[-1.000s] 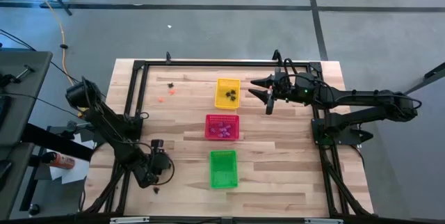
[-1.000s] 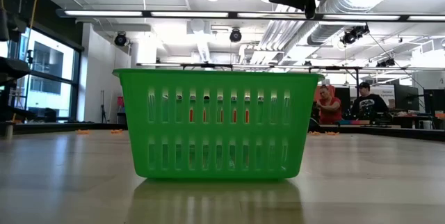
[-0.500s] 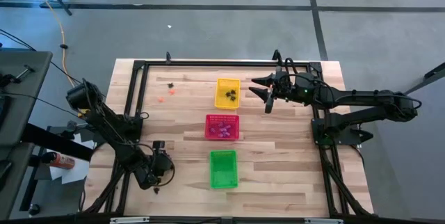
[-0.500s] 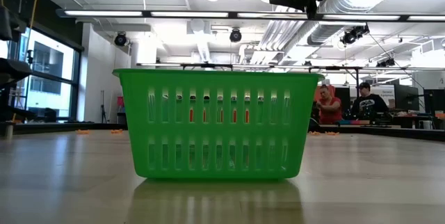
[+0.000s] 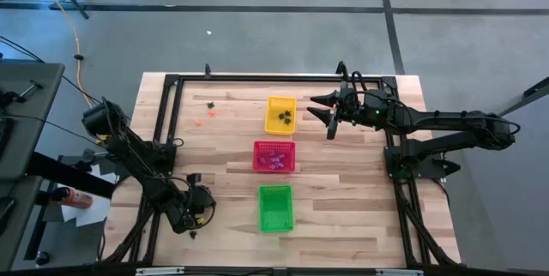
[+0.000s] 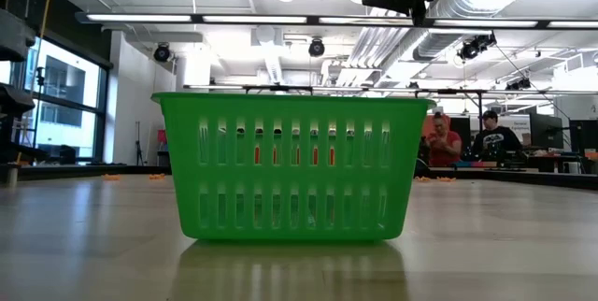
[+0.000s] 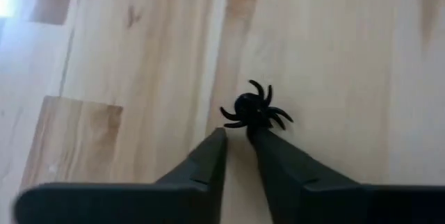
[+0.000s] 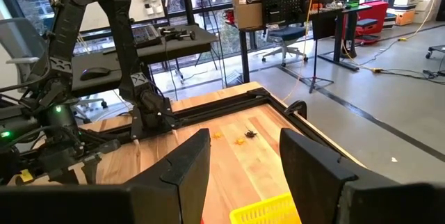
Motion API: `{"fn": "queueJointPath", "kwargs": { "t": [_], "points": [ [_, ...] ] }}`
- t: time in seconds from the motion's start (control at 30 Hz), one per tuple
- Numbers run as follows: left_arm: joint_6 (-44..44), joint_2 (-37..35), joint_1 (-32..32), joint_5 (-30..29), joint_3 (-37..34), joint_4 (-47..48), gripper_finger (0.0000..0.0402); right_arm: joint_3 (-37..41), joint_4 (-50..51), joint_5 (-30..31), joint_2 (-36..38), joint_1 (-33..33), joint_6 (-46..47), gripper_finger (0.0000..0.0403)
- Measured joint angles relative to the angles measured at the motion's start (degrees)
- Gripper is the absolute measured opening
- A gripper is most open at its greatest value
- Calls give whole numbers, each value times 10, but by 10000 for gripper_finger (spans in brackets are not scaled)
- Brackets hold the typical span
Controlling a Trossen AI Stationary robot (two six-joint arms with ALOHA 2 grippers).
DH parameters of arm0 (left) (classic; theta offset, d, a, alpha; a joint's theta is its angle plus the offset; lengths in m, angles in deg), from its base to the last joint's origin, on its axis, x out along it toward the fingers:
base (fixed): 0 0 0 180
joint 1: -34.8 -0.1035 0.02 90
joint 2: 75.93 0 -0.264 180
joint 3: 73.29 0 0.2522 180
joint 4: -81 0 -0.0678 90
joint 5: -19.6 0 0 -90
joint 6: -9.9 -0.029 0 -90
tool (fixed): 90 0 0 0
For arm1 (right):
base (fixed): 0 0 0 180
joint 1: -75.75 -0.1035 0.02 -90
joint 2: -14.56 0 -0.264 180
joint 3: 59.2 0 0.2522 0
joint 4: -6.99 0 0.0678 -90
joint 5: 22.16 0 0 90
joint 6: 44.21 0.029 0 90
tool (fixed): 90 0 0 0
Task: Sort Halloween decoration
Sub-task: Put the black spider toy into the yellow bin
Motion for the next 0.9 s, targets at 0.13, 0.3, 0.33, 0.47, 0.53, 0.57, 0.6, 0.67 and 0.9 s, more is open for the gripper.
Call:
{"fn": "queueJointPath", "kwargs": {
  "t": [0.13,0.3,0.33,0.47,0.53,0.57,0.6,0.67,0.9],
  "points": [
    [35,0,-9,-2,0,3,17,0,0,0,0,0,0,169],
    [76,-1,-19,-2,0,3,4,0,0,0,0,0,0,169],
    [84,-2,-20,-2,0,3,3,0,0,0,0,0,0,169],
    [105,-19,-20,-3,-1,1,1,0,1,0,0,0,0,169],
    [104,-32,-21,0,-2,5,0,0,2,0,0,0,0,169],
    [104,-40,-21,0,-3,13,0,0,3,0,0,0,0,169],
    [105,-49,-21,-1,-4,18,0,0,5,0,0,0,0,169],
    [105,-67,-21,-5,-2,21,0,0,10,0,0,0,0,169],
    [74,-142,-22,-20,-2,64,0,0,15,0,0,0,0,169]
  ]
}}
